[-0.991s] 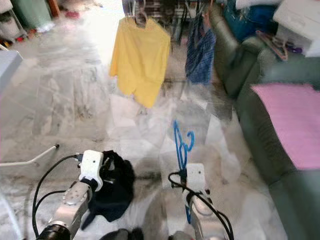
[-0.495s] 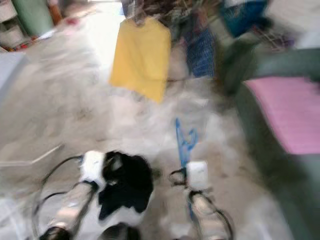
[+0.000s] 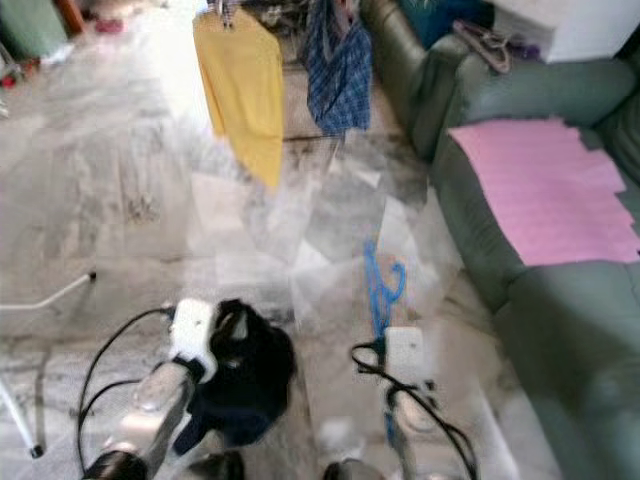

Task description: Hang hanger

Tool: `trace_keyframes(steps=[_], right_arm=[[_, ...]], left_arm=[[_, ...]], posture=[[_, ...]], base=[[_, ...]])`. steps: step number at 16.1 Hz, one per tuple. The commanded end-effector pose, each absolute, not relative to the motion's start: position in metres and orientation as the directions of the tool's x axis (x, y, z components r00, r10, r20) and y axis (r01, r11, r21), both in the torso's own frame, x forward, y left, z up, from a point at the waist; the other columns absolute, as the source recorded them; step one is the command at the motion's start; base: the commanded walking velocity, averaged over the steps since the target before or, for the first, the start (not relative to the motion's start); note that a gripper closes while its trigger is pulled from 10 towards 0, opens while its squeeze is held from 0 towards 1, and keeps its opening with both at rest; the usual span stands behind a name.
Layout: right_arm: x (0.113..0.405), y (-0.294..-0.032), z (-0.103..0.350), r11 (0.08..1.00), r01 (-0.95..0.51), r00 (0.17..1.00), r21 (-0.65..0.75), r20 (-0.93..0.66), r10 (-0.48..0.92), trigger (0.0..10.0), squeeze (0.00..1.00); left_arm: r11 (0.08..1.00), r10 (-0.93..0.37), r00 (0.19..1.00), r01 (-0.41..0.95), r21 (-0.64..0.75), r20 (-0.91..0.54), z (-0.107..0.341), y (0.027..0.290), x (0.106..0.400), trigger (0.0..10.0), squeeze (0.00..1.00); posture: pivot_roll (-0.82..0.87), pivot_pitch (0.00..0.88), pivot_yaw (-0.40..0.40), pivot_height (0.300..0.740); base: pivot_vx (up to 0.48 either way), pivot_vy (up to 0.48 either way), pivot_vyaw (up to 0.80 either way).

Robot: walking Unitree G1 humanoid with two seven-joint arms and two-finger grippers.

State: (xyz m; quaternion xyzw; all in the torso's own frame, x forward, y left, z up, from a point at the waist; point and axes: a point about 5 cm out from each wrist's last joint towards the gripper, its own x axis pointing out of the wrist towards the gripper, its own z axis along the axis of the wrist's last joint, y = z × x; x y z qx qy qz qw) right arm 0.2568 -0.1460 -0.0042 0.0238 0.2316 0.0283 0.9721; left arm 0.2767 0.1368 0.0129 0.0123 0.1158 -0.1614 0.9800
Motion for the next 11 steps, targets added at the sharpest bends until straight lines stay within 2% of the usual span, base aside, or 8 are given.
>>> trace_keyframes(steps=[1, 11], right_arm=[[0.2575, -0.1447, -0.0038, 0.997, -0.054, 0.891, 0.057, -0.447, 0.074, 10.0, 0.00], [0.2543, -0.1447, -0.0043, 0.995, -0.089, 0.889, 0.038, -0.447, 0.097, 10.0, 0.00]], left_arm=[[0.942, -0.334, 0.925, 0.335, -0.026, -0.180, 0.0203, 0.1352, 0.2795, 10.0, 0.00], [0.941, -0.338, 0.923, 0.337, -0.034, -0.186, 0.0167, 0.1359, 0.2764, 10.0, 0.00]], posture=[[-0.08, 0.174, 0.010, 0.740], [-0.08, 0.181, 0.003, 0.740]], base=[[0.000, 0.000, 0.00], [0.375, 0.000, 0.00]])
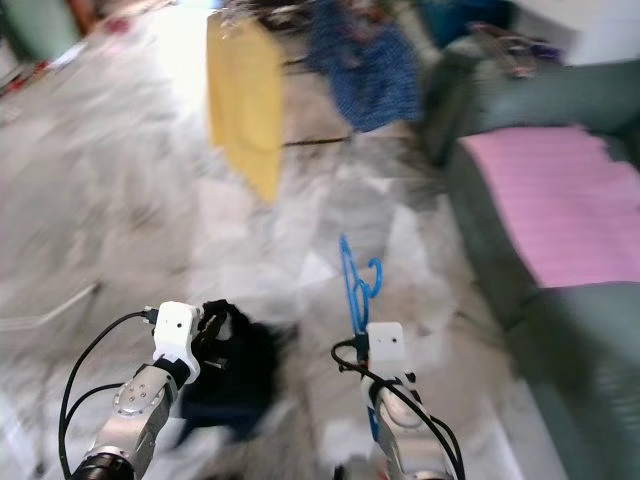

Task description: Hang hanger

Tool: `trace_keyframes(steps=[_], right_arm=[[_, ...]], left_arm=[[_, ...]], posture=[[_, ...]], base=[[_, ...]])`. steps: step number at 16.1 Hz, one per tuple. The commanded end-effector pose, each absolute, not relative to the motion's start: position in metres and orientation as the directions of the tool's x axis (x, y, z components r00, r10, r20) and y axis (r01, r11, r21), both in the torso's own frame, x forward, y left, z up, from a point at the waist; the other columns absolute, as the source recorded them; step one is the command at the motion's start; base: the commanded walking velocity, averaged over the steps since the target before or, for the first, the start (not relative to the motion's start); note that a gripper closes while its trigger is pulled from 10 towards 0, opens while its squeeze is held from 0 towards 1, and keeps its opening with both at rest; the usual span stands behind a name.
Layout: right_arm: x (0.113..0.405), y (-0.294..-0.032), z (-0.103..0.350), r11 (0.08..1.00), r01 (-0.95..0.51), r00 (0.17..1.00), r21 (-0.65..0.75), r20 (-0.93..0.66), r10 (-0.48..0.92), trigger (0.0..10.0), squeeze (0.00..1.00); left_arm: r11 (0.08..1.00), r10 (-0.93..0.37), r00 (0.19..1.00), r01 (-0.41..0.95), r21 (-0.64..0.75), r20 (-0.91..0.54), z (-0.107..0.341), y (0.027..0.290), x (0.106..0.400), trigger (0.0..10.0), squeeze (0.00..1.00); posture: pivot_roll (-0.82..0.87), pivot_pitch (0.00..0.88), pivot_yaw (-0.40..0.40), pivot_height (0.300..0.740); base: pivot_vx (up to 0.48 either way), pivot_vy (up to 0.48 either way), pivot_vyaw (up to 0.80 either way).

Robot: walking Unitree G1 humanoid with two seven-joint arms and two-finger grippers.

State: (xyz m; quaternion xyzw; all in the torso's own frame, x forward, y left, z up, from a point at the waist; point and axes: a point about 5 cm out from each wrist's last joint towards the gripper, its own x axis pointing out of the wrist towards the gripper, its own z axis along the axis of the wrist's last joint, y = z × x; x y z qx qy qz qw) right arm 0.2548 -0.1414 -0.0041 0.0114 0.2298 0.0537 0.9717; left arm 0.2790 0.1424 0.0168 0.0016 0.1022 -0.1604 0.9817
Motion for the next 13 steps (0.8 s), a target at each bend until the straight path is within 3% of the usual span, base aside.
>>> trace_keyframes(steps=[1, 4, 13], right_arm=[[0.254, -0.144, -0.004, 0.995, -0.094, 0.889, 0.038, -0.446, 0.101, 10.0, 0.00], [0.253, -0.144, -0.004, 0.994, -0.098, 0.888, 0.040, -0.447, 0.106, 10.0, 0.00], [0.249, -0.145, -0.004, 0.994, -0.101, 0.889, 0.034, -0.445, 0.106, 10.0, 0.00]], left_arm=[[0.943, -0.332, 0.923, 0.332, -0.035, -0.193, 0.015, 0.137, 0.276, 10.0, 0.00], [0.945, -0.325, 0.923, 0.325, -0.036, -0.207, 0.013, 0.139, 0.276, 10.0, 0.00], [0.952, -0.299, 0.943, 0.304, 0.016, -0.146, 0.031, 0.146, 0.286, 10.0, 0.00]], posture=[[-0.08, 0.181, 0.000, 0.740], [-0.08, 0.181, -0.003, 0.740], [-0.08, 0.193, 0.006, 0.740]], base=[[0.356, 0.000, 0.00], [0.331, 0.000, 0.00], [0.000, 0.000, 0.00]])
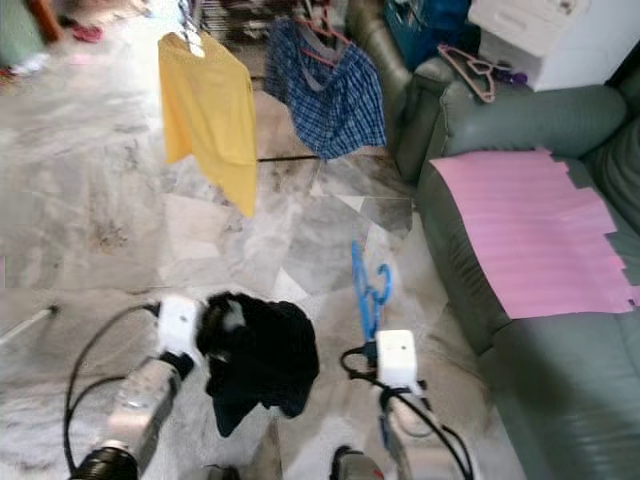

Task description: Hang hanger

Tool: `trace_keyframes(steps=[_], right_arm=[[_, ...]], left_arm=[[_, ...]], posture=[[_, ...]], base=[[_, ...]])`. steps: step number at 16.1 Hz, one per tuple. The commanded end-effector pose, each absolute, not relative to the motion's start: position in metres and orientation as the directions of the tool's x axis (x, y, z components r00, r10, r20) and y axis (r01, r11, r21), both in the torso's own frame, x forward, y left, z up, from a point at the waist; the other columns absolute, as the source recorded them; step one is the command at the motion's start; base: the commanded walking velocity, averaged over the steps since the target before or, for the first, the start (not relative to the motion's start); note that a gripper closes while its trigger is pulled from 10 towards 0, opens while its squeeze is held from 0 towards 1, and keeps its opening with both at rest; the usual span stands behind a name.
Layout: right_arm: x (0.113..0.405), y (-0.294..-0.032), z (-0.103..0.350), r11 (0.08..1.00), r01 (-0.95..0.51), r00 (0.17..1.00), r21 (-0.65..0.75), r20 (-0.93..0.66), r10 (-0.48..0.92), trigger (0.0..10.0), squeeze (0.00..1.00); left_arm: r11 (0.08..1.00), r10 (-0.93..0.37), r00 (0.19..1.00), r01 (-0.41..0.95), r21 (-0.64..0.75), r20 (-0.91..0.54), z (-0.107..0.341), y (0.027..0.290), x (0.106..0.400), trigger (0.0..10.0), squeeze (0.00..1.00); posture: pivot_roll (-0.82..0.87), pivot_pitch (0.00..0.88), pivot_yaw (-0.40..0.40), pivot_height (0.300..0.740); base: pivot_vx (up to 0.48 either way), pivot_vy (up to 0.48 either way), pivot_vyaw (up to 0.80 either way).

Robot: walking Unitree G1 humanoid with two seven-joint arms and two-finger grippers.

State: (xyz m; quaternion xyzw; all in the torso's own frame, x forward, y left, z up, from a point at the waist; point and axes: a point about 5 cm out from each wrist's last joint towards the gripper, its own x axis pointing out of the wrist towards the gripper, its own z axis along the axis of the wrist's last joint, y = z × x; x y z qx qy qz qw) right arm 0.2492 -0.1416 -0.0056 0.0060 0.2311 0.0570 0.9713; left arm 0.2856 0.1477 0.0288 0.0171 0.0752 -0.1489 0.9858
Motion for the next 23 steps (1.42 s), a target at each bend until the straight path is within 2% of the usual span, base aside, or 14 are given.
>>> trace_keyframes(steps=[1, 11, 23], right_arm=[[0.2491, -0.1447, -0.0044, 0.995, -0.094, 0.890, 0.042, -0.443, 0.103, 10.0, 0.00], [0.2489, -0.1449, -0.0025, 0.994, -0.100, 0.897, 0.040, -0.428, 0.107, 10.0, 0.00], [0.2475, -0.1420, -0.0025, 0.991, -0.124, 0.896, 0.042, -0.425, 0.130, 10.0, 0.00]], left_arm=[[0.952, -0.301, 0.943, 0.307, 0.018, -0.140, 0.0326, 0.1452, 0.2868, 10.0, 0.00], [0.961, -0.267, 0.955, 0.274, 0.031, -0.132, 0.0399, 0.1446, 0.2929, 10.0, 0.00], [0.951, -0.301, 0.945, 0.307, 0.025, -0.131, 0.0381, 0.1436, 0.2897, 10.0, 0.00]], posture=[[-0.08, 0.193, 0.006, 0.740], [-0.09, 0.203, 0.025, 0.740], [-0.09, 0.206, 0.024, 0.740]], base=[[0.000, 0.000, 0.00], [0.000, 0.000, 0.00], [0.020, 0.000, 0.00]])
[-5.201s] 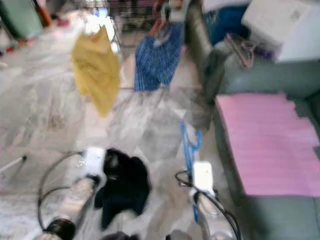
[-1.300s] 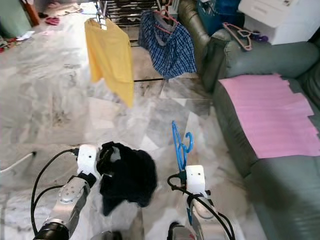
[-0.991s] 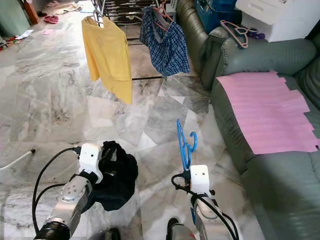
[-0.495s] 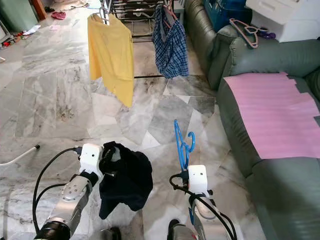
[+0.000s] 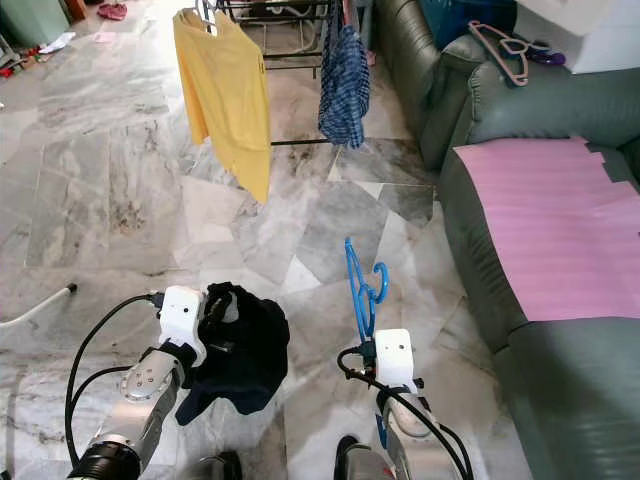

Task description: Hang hanger

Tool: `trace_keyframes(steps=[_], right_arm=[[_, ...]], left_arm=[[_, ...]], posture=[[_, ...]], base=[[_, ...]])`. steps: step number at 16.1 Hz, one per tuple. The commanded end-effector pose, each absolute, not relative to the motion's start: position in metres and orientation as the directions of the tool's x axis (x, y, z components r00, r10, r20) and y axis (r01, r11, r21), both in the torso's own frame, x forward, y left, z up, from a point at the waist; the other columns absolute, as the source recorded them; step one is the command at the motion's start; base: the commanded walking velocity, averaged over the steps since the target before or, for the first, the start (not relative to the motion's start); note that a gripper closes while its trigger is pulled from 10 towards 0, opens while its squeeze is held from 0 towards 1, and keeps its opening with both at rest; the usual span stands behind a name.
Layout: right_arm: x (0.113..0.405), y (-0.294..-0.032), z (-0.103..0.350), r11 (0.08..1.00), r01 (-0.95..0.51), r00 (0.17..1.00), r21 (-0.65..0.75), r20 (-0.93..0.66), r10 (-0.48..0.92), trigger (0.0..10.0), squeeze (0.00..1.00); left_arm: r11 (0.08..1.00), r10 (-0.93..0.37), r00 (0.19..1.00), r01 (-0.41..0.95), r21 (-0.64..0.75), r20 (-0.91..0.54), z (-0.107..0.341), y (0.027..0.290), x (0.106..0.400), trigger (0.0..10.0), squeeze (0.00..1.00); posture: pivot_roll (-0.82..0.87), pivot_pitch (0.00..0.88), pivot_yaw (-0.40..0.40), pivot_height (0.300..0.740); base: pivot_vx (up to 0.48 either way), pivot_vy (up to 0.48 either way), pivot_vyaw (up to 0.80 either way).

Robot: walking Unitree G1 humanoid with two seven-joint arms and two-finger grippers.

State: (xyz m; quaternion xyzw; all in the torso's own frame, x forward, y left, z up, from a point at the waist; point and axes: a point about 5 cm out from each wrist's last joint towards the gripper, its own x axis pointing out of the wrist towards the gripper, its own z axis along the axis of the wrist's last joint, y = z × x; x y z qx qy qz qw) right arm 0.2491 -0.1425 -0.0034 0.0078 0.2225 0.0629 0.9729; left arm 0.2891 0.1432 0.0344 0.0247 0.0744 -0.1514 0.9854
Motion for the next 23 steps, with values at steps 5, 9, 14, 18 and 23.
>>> trace_keyframes(steps=[5, 9, 14, 18, 23], right_arm=[[0.2477, -0.1419, -0.0022, 0.991, -0.126, 0.897, 0.039, -0.422, 0.131, 10.0, 0.00], [0.2466, -0.1409, -0.0027, 0.991, -0.132, 0.895, 0.036, -0.424, 0.135, 10.0, 0.00], [0.2459, -0.1414, -0.0036, 0.990, -0.136, 0.894, 0.030, -0.427, 0.136, 10.0, 0.00], [0.2458, -0.1419, -0.0038, 0.990, -0.140, 0.893, 0.026, -0.428, 0.138, 10.0, 0.00], [0.2469, -0.1430, -0.0034, 0.989, -0.145, 0.893, 0.019, -0.428, 0.140, 10.0, 0.00]], left_arm=[[0.950, -0.307, 0.942, 0.313, 0.022, -0.134, 0.0370, 0.1429, 0.2888, 10.0, 0.00], [0.948, -0.310, 0.940, 0.316, 0.022, -0.141, 0.0351, 0.1428, 0.2873, 10.0, 0.00], [0.948, -0.311, 0.939, 0.318, 0.024, -0.148, 0.0339, 0.1437, 0.2867, 10.0, 0.00], [0.947, -0.312, 0.938, 0.319, 0.025, -0.150, 0.0334, 0.1435, 0.2867, 10.0, 0.00], [0.947, -0.314, 0.937, 0.321, 0.024, -0.151, 0.0331, 0.1426, 0.2872, 10.0, 0.00]], posture=[[-0.09, 0.205, 0.023, 0.740], [-0.09, 0.205, 0.024, 0.740], [-0.09, 0.204, 0.024, 0.740], [-0.09, 0.202, 0.022, 0.740], [-0.09, 0.199, 0.018, 0.740]], base=[[0.256, 0.000, 0.00], [0.306, 0.000, 0.00], [0.330, 0.000, 0.00], [0.329, 0.000, 0.00], [0.344, 0.000, 0.00]])
